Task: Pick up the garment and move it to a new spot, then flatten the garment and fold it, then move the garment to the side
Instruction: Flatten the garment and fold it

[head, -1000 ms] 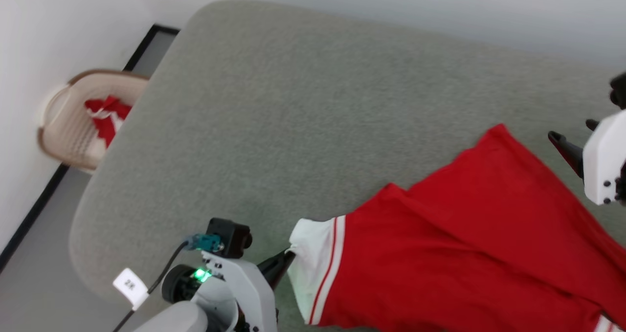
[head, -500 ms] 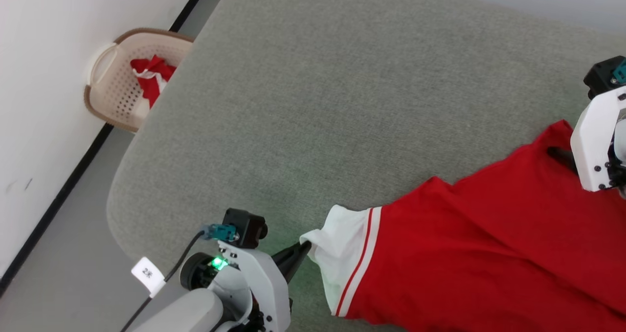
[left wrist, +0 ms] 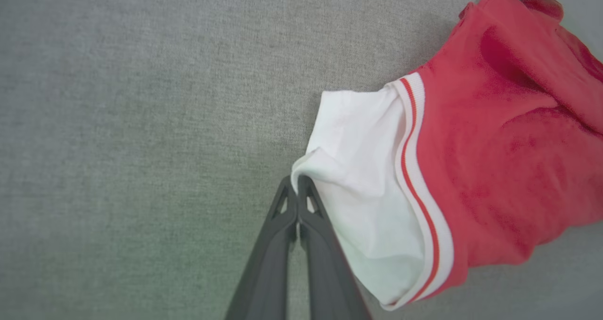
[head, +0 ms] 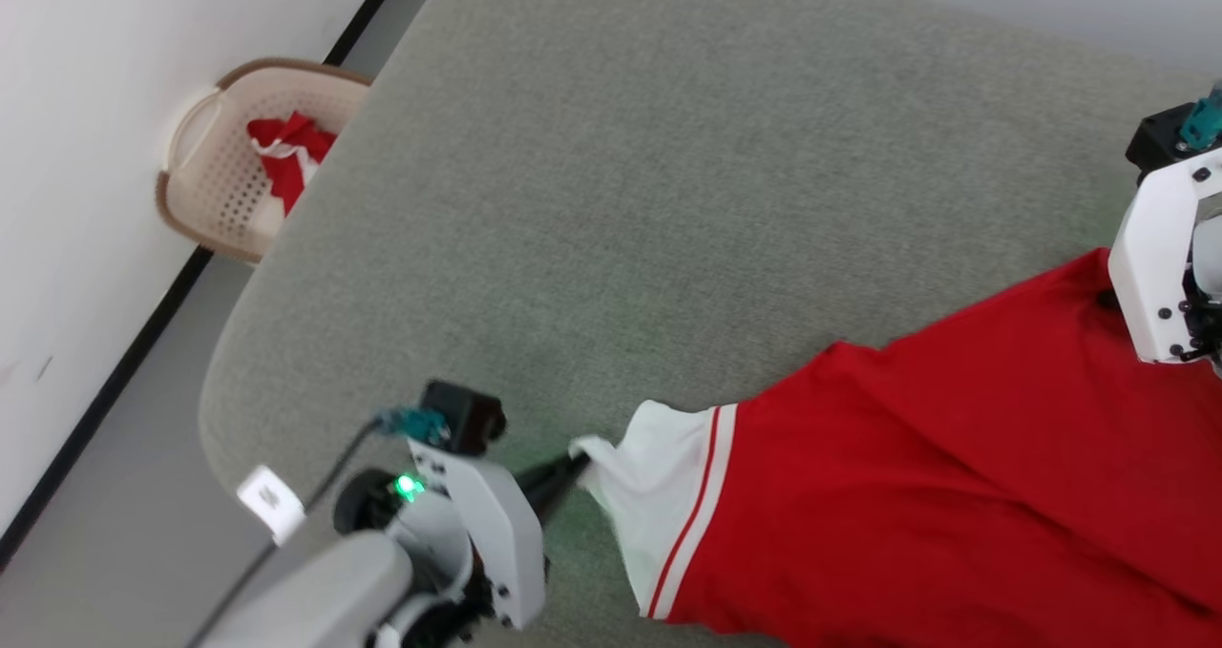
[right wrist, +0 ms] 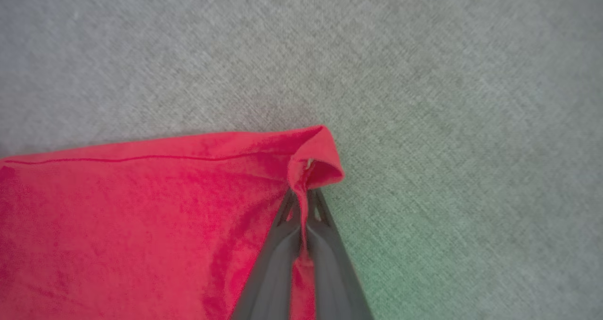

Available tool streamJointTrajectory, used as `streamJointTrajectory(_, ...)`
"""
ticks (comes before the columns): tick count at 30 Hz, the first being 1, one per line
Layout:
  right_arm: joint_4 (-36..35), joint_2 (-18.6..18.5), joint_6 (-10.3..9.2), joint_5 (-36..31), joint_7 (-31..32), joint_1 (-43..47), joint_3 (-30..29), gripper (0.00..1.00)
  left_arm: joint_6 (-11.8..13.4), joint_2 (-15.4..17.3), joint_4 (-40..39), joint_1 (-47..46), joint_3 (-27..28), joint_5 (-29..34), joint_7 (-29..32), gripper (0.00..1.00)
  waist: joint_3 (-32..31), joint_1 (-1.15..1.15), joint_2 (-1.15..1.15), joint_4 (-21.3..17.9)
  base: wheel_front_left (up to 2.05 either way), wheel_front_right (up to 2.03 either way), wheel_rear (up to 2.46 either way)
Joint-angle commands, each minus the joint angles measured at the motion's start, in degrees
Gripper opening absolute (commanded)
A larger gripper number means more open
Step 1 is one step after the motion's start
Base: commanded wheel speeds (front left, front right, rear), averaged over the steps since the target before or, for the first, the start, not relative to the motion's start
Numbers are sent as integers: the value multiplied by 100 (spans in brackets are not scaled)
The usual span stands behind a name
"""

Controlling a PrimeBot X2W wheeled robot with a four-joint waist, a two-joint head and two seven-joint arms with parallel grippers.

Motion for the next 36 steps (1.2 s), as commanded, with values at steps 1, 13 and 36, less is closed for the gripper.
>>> streamJointTrajectory(1,76,36,-6,92,-83,-15,88,0,-3,122,-68,-189,38,13,106,0,-158,0,0,-166,0,0,0)
streamJointTrajectory(13,249,348,-6,289,-969,-649,145,0,47,836,-359,-1604,125,212,1551,0,-890,0,0,-812,0,0,0)
streamJointTrajectory(36,1365,1124,-6,-281,-3527,-2086,-344,0,-750,356,2499,-5185,39,1417,1967,0,-1989,0,0,-1785,0,0,0)
